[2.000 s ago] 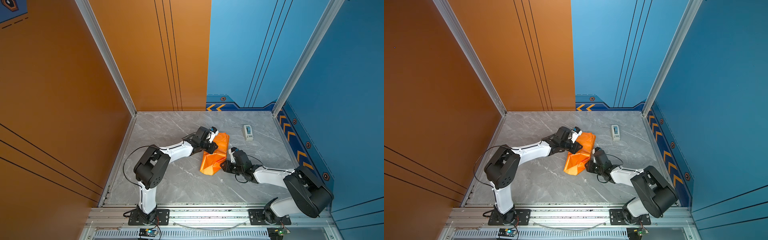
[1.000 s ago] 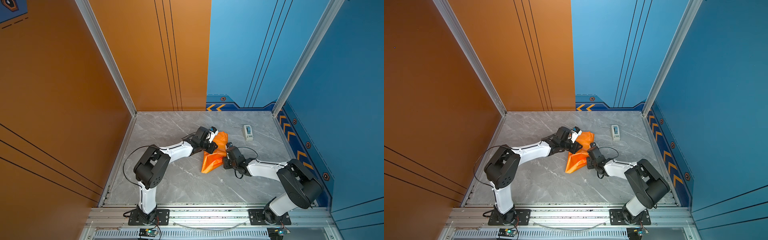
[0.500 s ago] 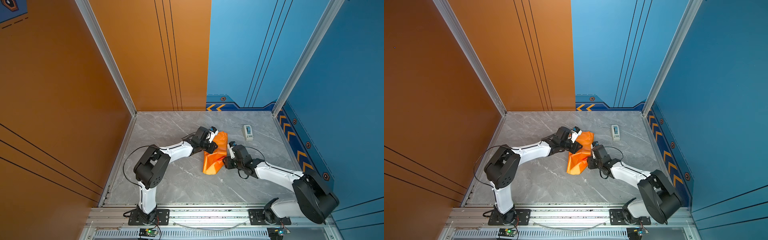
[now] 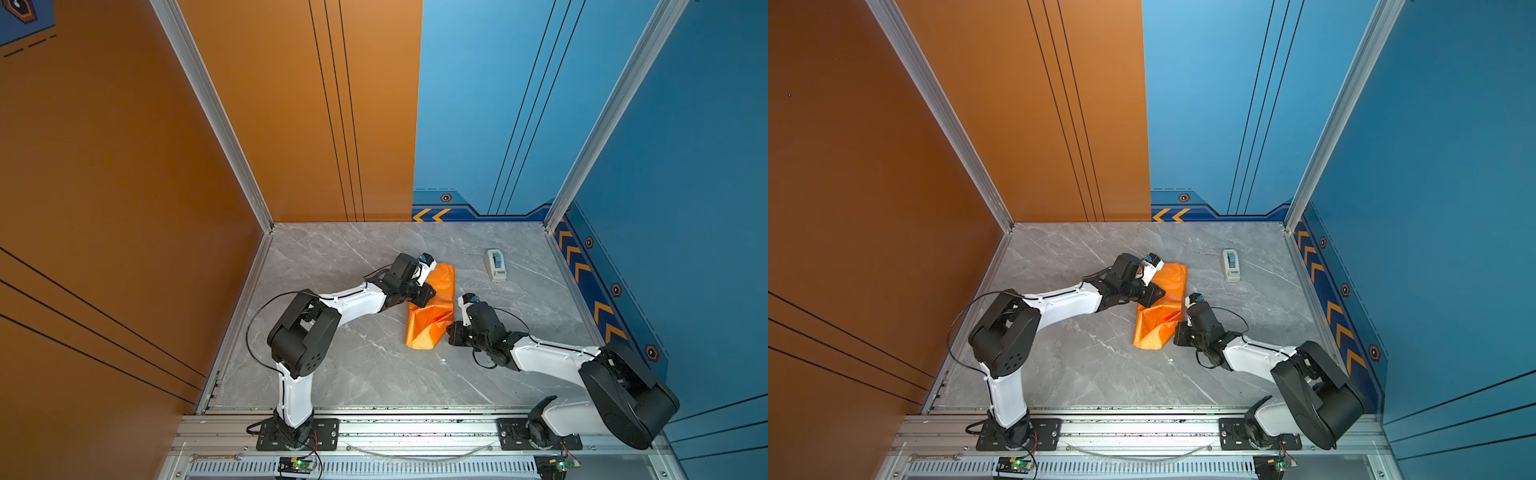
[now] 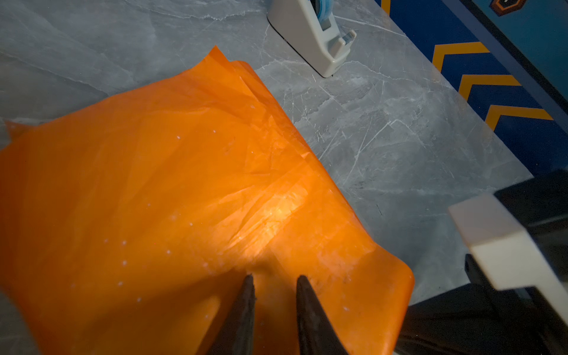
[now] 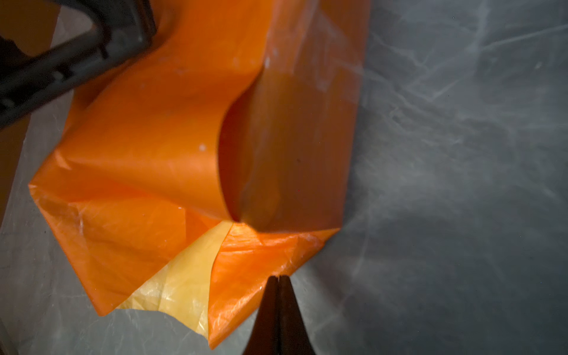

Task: Wrap a gift box in wrapping paper
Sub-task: Fold the wrapping paper for the gift box.

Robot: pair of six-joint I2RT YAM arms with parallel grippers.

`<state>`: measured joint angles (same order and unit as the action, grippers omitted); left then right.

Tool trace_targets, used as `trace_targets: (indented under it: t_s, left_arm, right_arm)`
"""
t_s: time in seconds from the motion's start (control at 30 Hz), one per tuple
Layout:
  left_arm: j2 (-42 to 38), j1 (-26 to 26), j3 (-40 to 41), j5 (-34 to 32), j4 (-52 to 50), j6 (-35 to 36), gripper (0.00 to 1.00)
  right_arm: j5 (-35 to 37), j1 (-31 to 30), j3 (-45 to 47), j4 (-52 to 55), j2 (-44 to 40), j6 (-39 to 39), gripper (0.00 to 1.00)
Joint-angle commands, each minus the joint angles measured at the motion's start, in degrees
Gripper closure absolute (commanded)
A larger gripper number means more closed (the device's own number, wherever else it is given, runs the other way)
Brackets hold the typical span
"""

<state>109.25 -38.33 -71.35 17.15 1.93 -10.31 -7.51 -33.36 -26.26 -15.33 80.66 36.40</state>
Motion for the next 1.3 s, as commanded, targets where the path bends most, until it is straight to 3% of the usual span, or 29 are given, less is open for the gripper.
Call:
trace_targets:
  t_s: [0.0, 0.37, 0.87, 1.27]
  left_arm:
    - [1.36, -0.34, 1.16, 0.61, -2.41, -0.07, 0.74]
    - [1.33, -0.17, 1.39, 0.47, -2.64, 0.11, 0.74]
    - [1.31, 0.03, 1.39, 0.52, -2.69, 0.18, 0.74]
    - [1.3, 0.14, 1.53, 0.32, -2.6, 0.15, 0.75]
  right_arm:
    - [-0.18, 0.08, 0.24, -7.69, 2.87, 2.44, 1.0]
    - [2.57, 1.21, 0.07, -6.68, 9.55, 1.81, 1.0]
    - [-5.42, 0.04, 2.26, -2.93, 8.92, -2.09, 1.0]
    - [-7.39, -1.15, 2.62, -2.07, 9.25, -1.8, 1.0]
